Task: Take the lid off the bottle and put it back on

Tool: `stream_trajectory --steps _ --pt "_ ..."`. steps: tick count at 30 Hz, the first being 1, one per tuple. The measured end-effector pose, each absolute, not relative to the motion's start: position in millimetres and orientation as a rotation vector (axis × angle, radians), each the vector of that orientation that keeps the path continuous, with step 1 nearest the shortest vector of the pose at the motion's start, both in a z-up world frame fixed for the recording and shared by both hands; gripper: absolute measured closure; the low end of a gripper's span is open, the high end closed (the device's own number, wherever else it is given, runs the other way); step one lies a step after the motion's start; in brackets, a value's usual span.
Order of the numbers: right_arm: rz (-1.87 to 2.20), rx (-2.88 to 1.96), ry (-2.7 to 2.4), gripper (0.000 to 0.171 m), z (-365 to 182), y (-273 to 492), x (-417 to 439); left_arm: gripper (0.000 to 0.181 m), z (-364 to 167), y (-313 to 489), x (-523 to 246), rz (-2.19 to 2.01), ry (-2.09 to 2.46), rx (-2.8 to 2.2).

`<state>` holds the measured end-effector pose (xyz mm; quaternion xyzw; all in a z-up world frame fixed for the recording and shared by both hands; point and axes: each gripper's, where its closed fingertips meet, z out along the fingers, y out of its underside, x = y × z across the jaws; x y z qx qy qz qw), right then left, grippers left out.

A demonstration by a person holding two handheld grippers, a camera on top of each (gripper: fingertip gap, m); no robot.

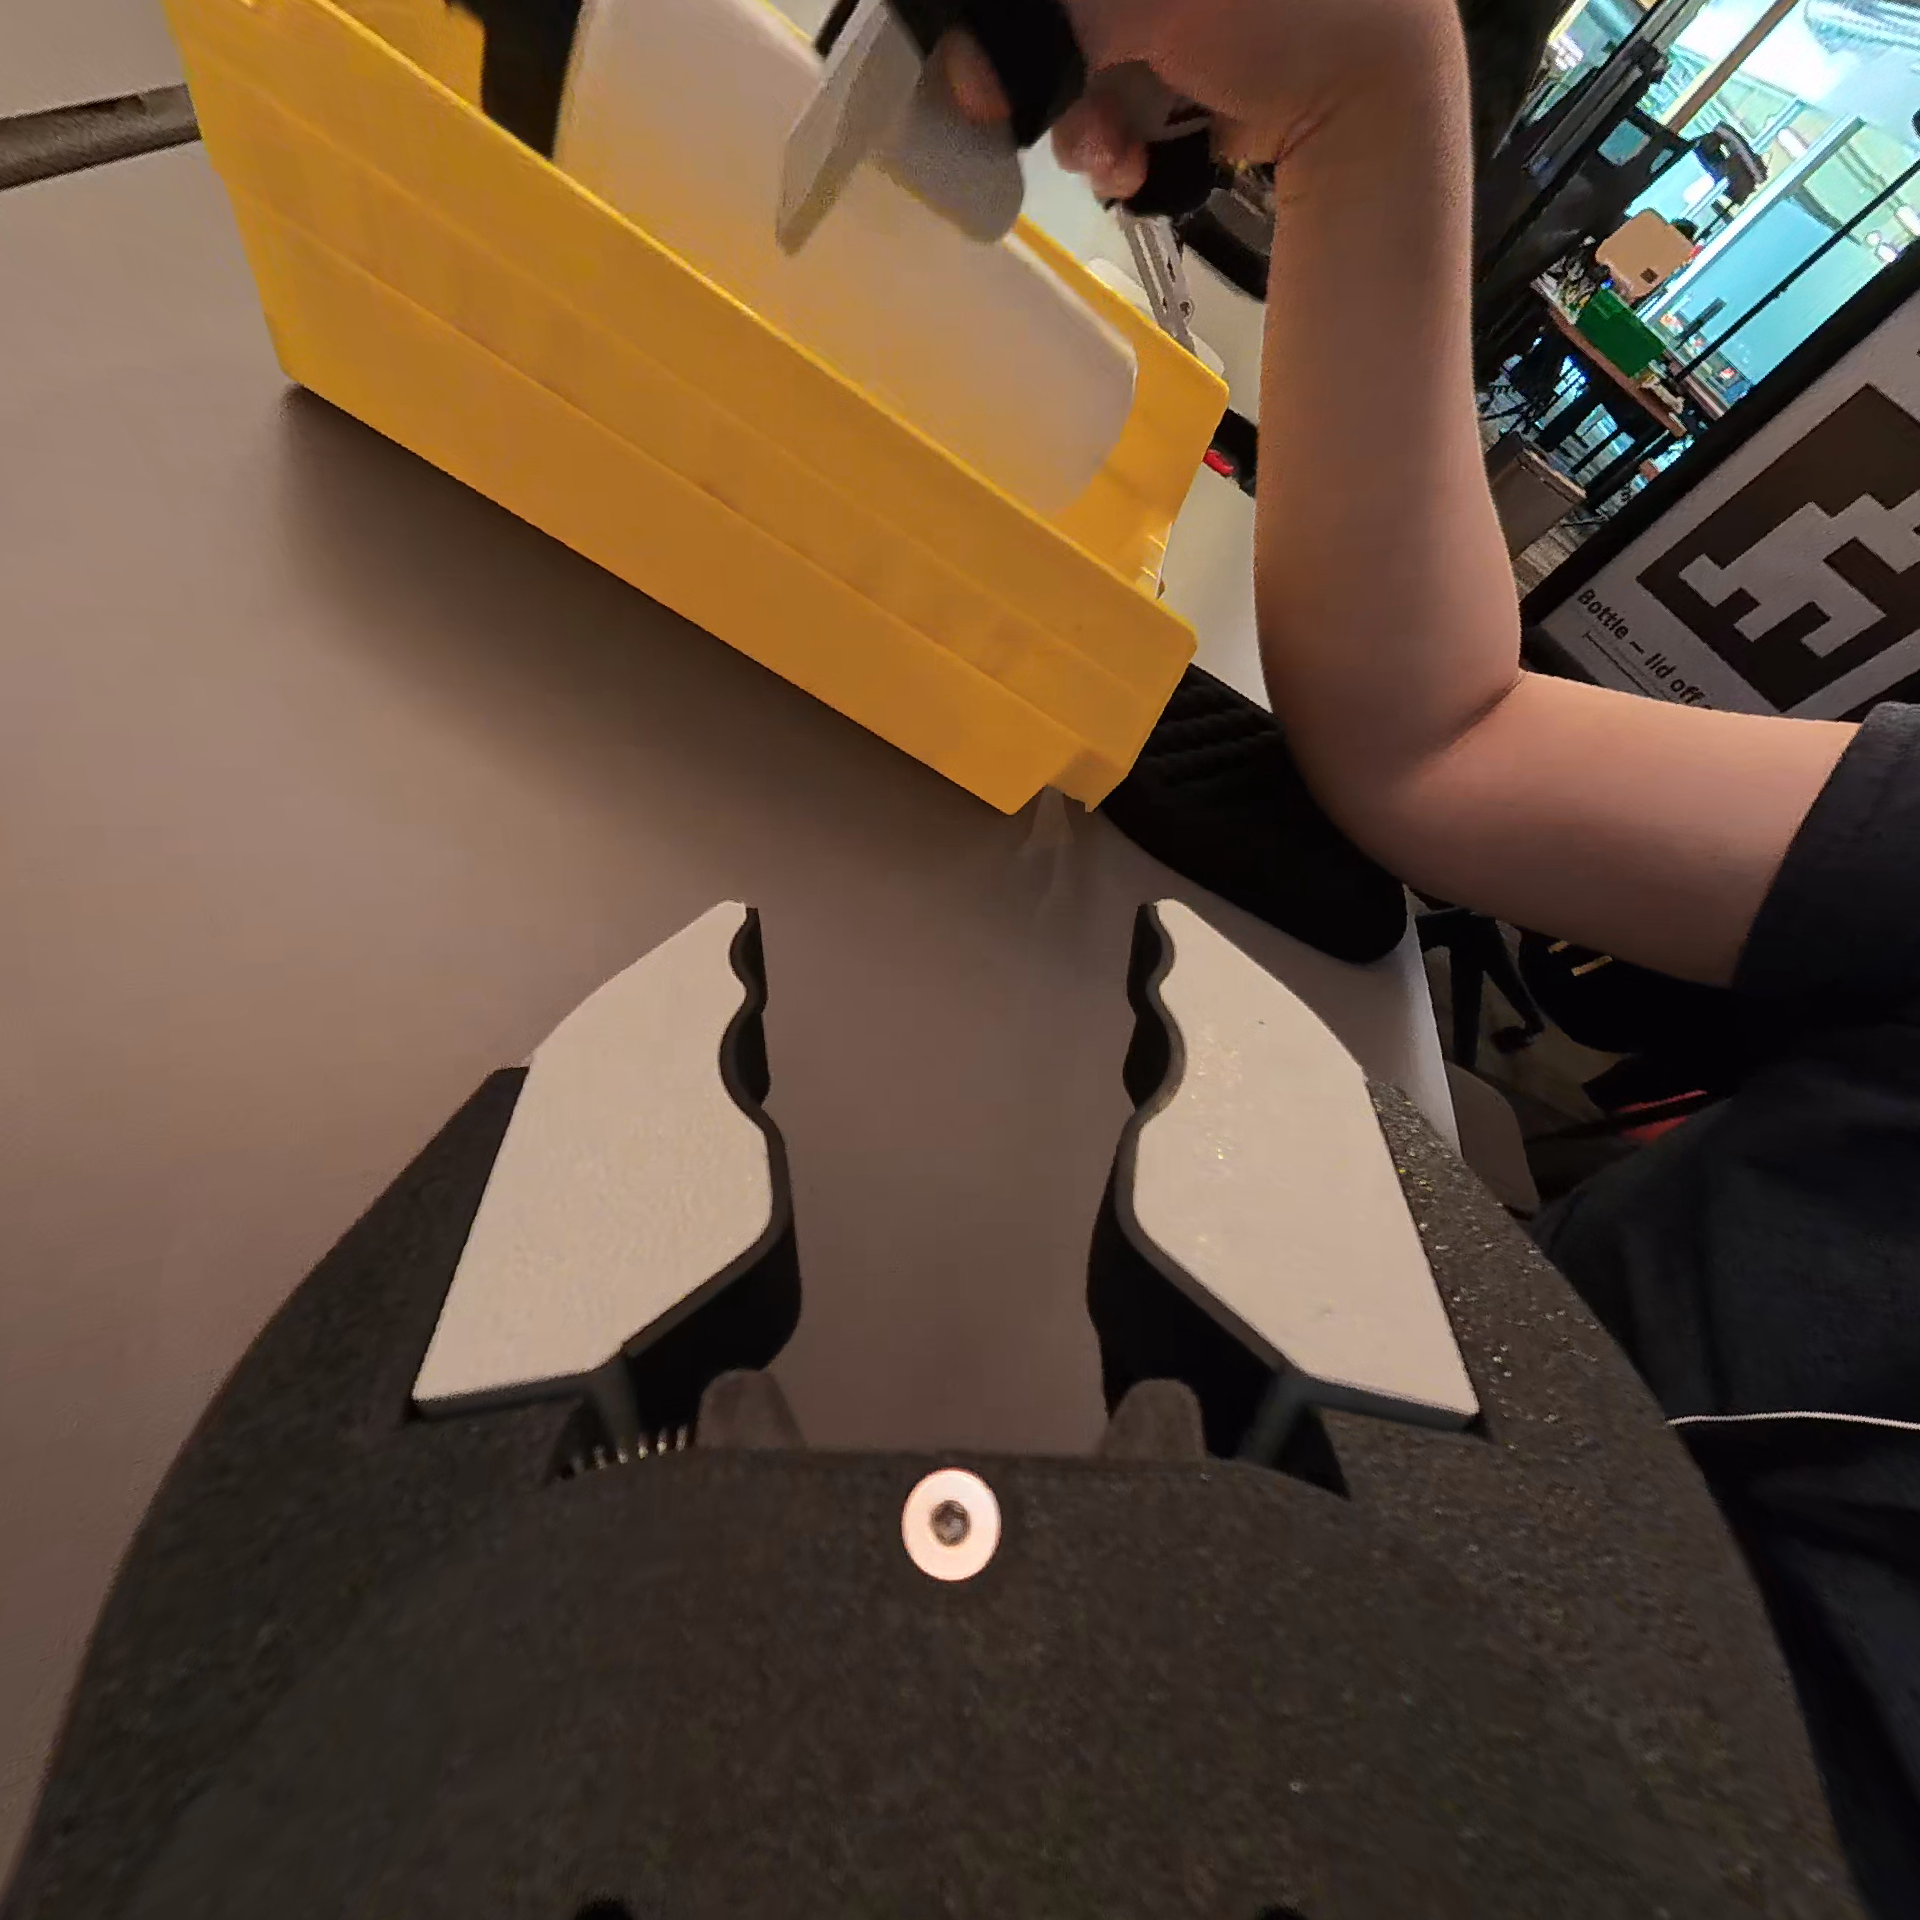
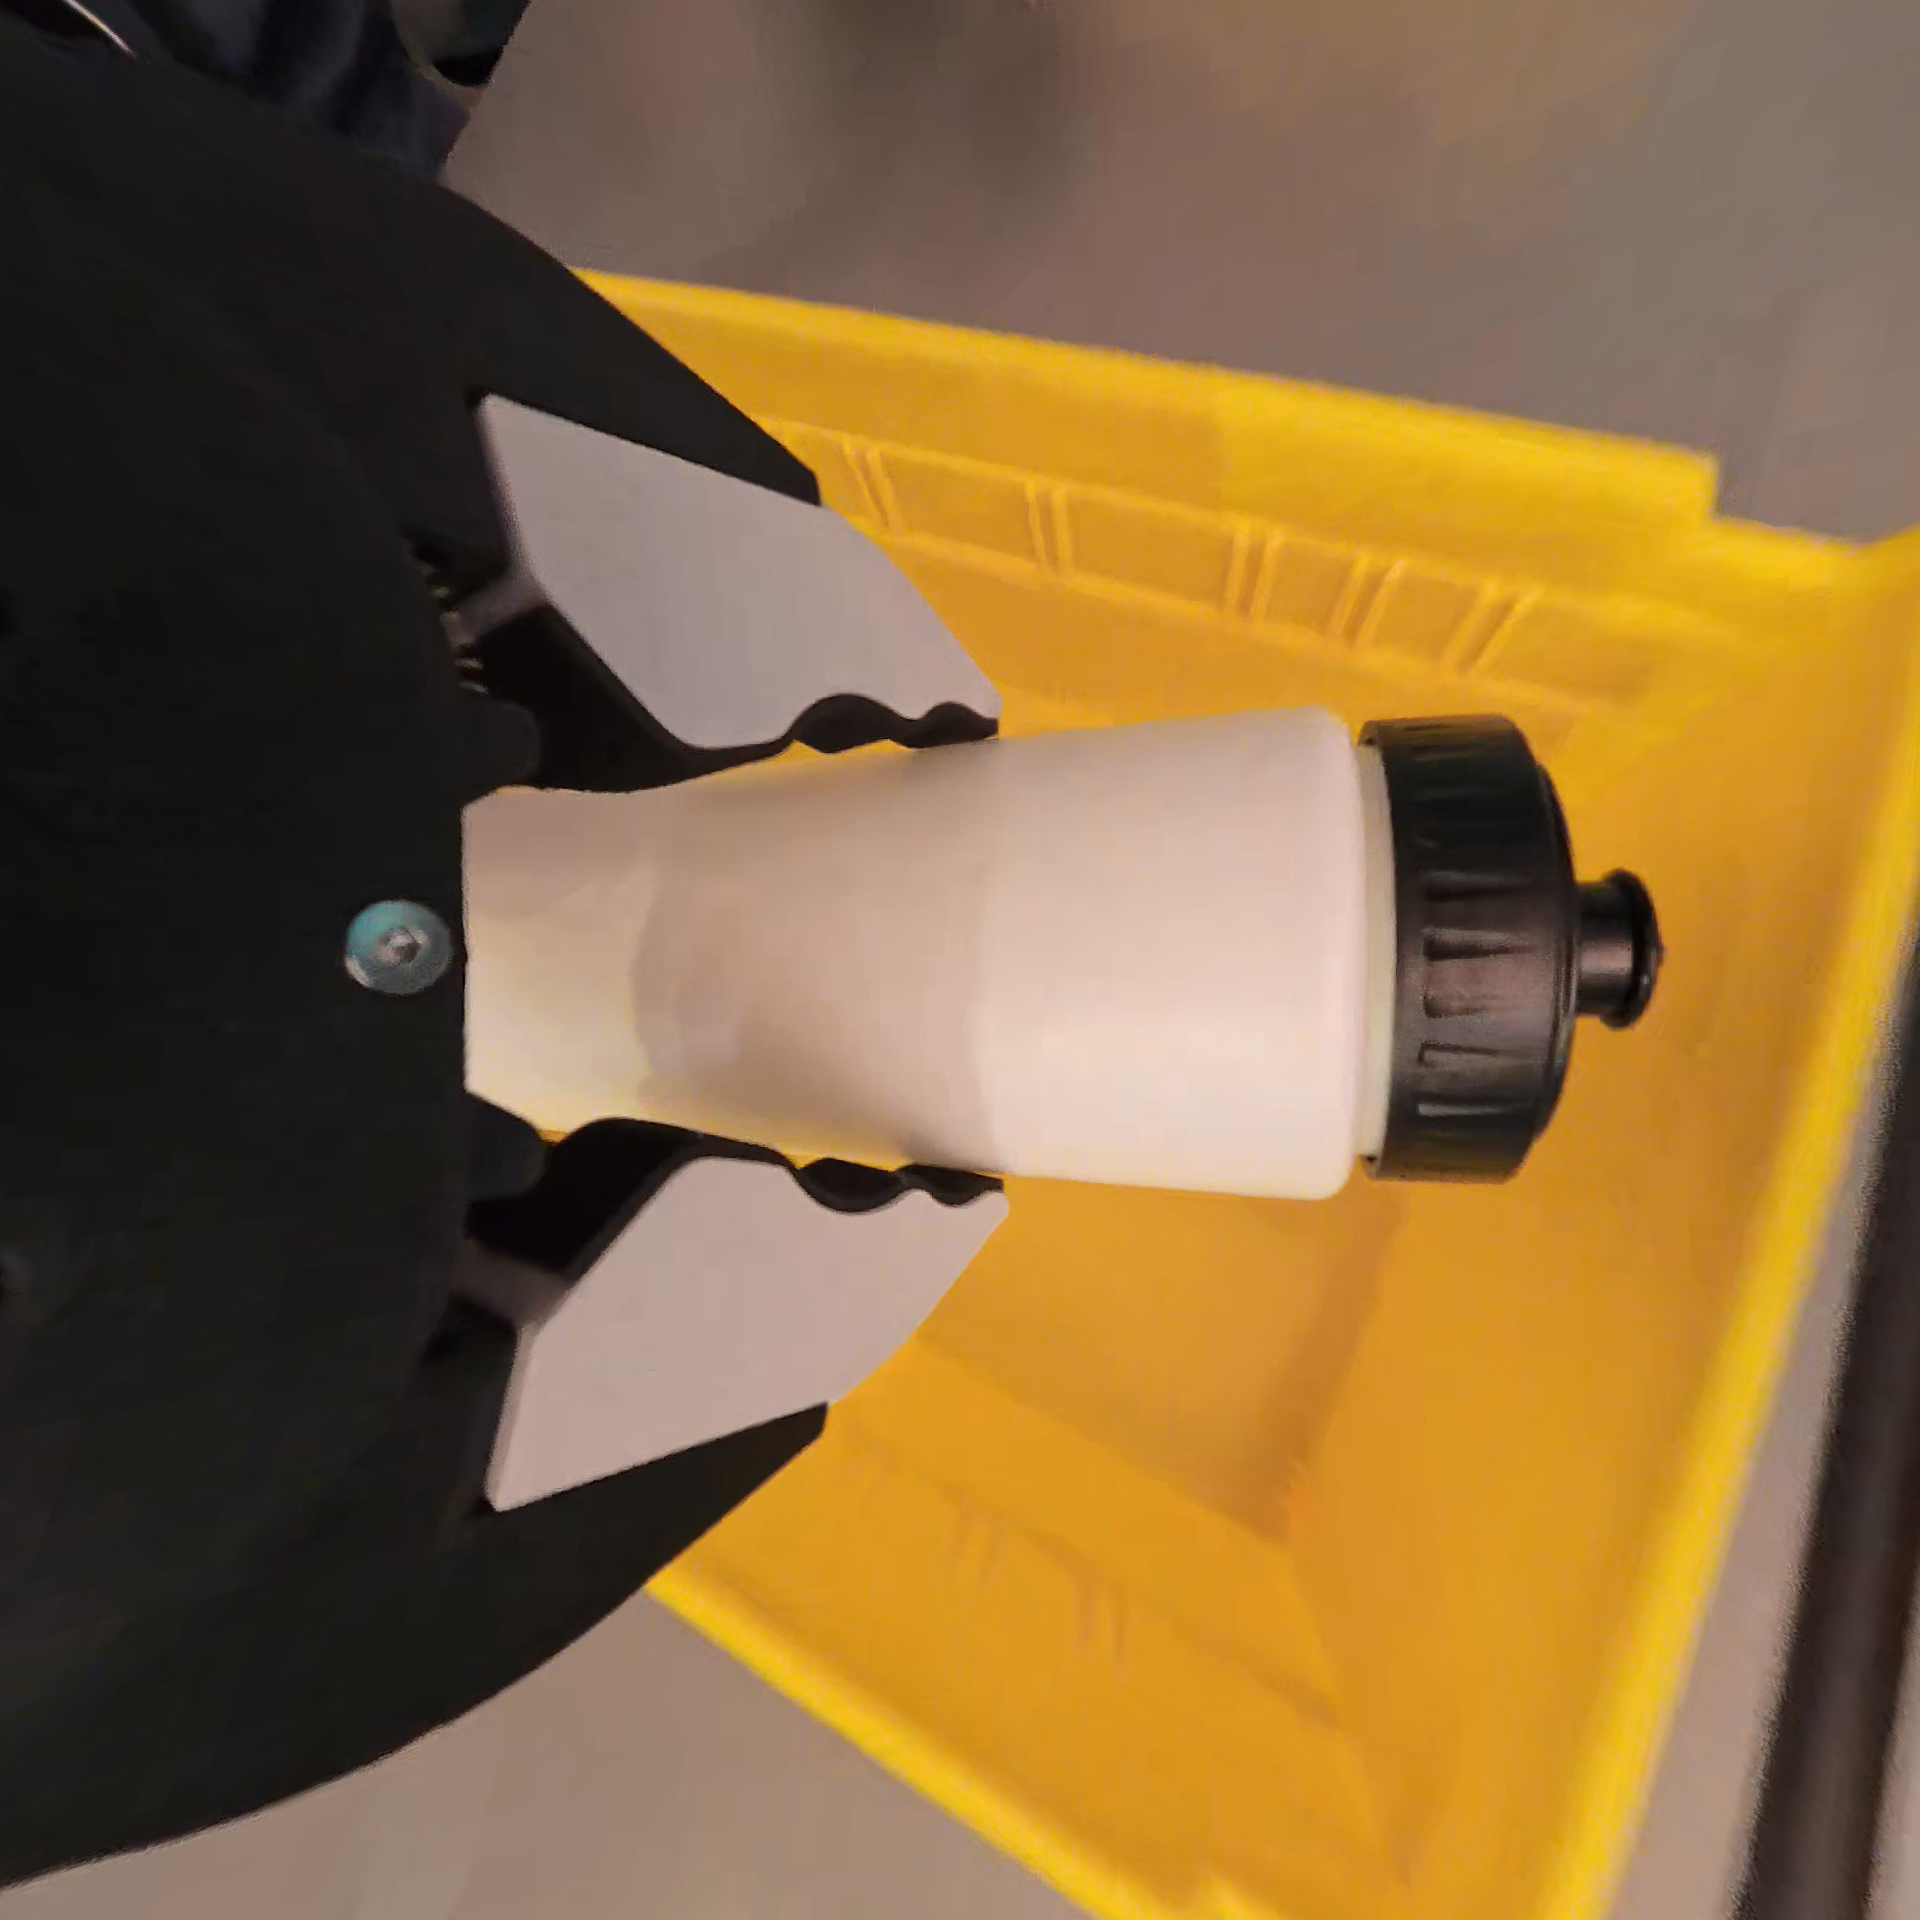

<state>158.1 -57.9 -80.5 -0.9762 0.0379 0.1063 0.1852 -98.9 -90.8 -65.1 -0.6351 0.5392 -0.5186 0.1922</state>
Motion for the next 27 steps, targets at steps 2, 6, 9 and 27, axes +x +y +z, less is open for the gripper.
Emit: stream_trajectory --steps 2,6,9,27 --pt "0.265 -2.85 0.129 0.092 -100 -61 159 0.114 -66 -91 -99 -1.458 1.515 -1.789" --pt "0.195 -2.905 0.237 0.092 -119 -57 168 0.115 -65 -92 -99 -1.467 1.52 -1.793" --pt "0.178 -2.925 0.359 0.092 -127 -60 175 0.117 -63 -93 -100 -1.463 1.529 -1.792" --pt "0.078 -2.611 0.216 0.089 -37 -62 194 0.111 -3 -26 -145 -1.144 1.348 -1.764"
